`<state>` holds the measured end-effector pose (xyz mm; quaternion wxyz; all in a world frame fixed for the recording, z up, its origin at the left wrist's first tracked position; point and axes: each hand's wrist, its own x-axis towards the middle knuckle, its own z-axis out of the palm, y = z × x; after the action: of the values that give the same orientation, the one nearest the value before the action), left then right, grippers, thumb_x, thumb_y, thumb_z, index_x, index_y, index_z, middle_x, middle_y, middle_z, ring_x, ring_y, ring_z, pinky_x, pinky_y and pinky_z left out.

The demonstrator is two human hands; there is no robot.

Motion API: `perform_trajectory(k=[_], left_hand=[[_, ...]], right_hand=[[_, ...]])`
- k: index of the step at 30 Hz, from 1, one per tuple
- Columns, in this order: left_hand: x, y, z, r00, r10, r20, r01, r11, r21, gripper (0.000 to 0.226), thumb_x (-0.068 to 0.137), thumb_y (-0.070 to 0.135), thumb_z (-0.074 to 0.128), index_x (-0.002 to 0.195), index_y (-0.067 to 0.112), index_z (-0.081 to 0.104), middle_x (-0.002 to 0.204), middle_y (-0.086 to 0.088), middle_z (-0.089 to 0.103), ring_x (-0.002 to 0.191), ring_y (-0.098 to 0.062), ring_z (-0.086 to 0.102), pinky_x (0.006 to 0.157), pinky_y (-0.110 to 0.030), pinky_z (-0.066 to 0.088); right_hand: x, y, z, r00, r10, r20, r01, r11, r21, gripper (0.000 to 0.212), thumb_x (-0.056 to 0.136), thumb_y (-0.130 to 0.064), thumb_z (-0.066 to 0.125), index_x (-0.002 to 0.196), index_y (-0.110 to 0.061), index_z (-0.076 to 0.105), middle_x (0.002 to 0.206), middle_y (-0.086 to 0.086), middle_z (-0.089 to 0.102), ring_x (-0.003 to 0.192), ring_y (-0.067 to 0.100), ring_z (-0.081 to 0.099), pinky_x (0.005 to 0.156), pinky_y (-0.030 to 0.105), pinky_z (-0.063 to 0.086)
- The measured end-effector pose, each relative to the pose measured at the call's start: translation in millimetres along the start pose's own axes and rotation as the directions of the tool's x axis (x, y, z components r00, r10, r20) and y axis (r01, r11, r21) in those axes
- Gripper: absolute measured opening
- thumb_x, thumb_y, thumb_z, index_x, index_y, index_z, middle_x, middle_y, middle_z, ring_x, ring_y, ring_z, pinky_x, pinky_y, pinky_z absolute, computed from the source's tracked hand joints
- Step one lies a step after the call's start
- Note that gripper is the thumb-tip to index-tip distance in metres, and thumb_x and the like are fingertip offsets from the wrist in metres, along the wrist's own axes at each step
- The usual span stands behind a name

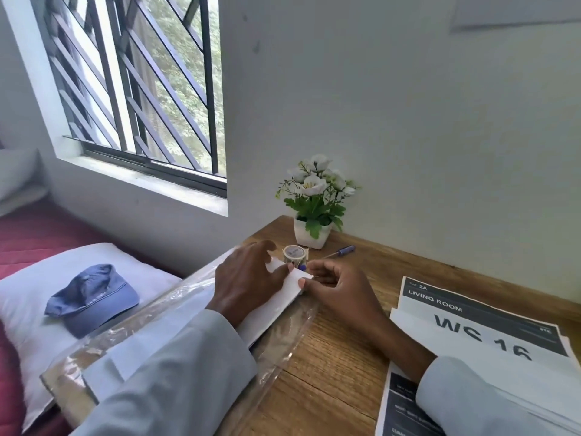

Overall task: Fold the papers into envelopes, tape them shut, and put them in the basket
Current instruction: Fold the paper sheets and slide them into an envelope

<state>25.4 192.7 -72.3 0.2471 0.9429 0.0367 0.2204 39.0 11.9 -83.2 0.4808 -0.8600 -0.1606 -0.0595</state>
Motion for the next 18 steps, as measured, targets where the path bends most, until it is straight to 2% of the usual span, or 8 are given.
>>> perform_trajectory(k=[2, 4, 8, 11, 15, 18], left_hand=[[0.3, 1.6, -0.5, 0.999, -0.036, -0.011, 0.035, 0.998, -0.049, 0.049, 0.079, 0.058, 0.066, 0.118, 0.03, 0.061, 0.113, 0.006, 0.066, 0.102, -0.021, 0.061, 0.075, -0.031, 0.048], [1.8, -0.4, 0.2, 0.998, -0.067, -0.018, 0.066, 0.996, -0.052, 0.051, 0.078, 0.06, 0.065, 0.118, 0.029, 0.062, 0.117, 0.003, 0.064, 0.103, -0.022, 0.059, 0.077, -0.032, 0.049], [2.6, -7.6, 3.4, 0.99, -0.129, 0.049, 0.129, 0.992, 0.012, 0.063, 0.076, 0.069, 0.058, 0.125, 0.029, 0.056, 0.128, -0.002, 0.058, 0.119, -0.027, 0.051, 0.094, -0.047, 0.047], [3.2, -9.5, 3.0, 0.985, -0.157, 0.066, 0.156, 0.988, 0.017, 0.067, 0.077, 0.071, 0.056, 0.128, 0.029, 0.053, 0.134, -0.004, 0.055, 0.125, -0.028, 0.046, 0.099, -0.05, 0.043], [6.0, -12.9, 2.1, 0.992, -0.127, 0.003, 0.127, 0.99, -0.067, 0.059, 0.077, 0.066, 0.06, 0.121, 0.028, 0.057, 0.119, 0.0, 0.064, 0.115, -0.026, 0.053, 0.094, -0.045, 0.046], [6.5, -11.5, 0.1, 0.995, -0.092, -0.041, 0.082, 0.979, -0.187, 0.045, 0.079, 0.055, 0.066, 0.115, 0.027, 0.061, 0.108, 0.001, 0.066, 0.1, -0.023, 0.059, 0.085, -0.038, 0.051]], right_hand=[[-0.2, -1.3, -1.9, 1.0, 0.026, 0.01, -0.027, 0.995, 0.098, 0.041, 0.079, -0.03, 0.079, 0.117, -0.022, 0.07, 0.102, -0.012, 0.072, 0.09, 0.001, 0.068, 0.074, 0.015, 0.055], [-1.5, -3.2, -3.4, 0.998, 0.053, 0.015, -0.055, 0.98, 0.192, 0.037, 0.076, -0.025, 0.082, 0.112, -0.024, 0.071, 0.1, -0.014, 0.072, 0.089, 0.003, 0.07, 0.073, 0.015, 0.056], [-2.6, -5.4, -3.2, 0.997, 0.077, 0.013, -0.077, 0.944, 0.32, 0.034, 0.074, -0.017, 0.083, 0.105, -0.023, 0.073, 0.097, -0.008, 0.075, 0.089, 0.008, 0.072, 0.075, 0.022, 0.059], [-2.2, -5.8, -3.3, 0.995, 0.097, 0.04, -0.105, 0.906, 0.411, 0.033, 0.075, -0.012, 0.082, 0.106, -0.019, 0.074, 0.098, 0.0, 0.075, 0.09, 0.012, 0.072, 0.072, 0.023, 0.058], [-1.2, -3.4, -1.4, 0.988, 0.138, 0.063, -0.151, 0.865, 0.478, 0.031, 0.076, -0.015, 0.082, 0.106, -0.02, 0.075, 0.101, 0.004, 0.075, 0.093, 0.018, 0.071, 0.07, 0.025, 0.056], [-1.5, -4.2, -0.8, 0.981, 0.162, 0.103, -0.191, 0.816, 0.545, 0.031, 0.077, -0.013, 0.081, 0.107, -0.017, 0.074, 0.104, 0.003, 0.076, 0.095, 0.019, 0.071, 0.071, 0.027, 0.056]])
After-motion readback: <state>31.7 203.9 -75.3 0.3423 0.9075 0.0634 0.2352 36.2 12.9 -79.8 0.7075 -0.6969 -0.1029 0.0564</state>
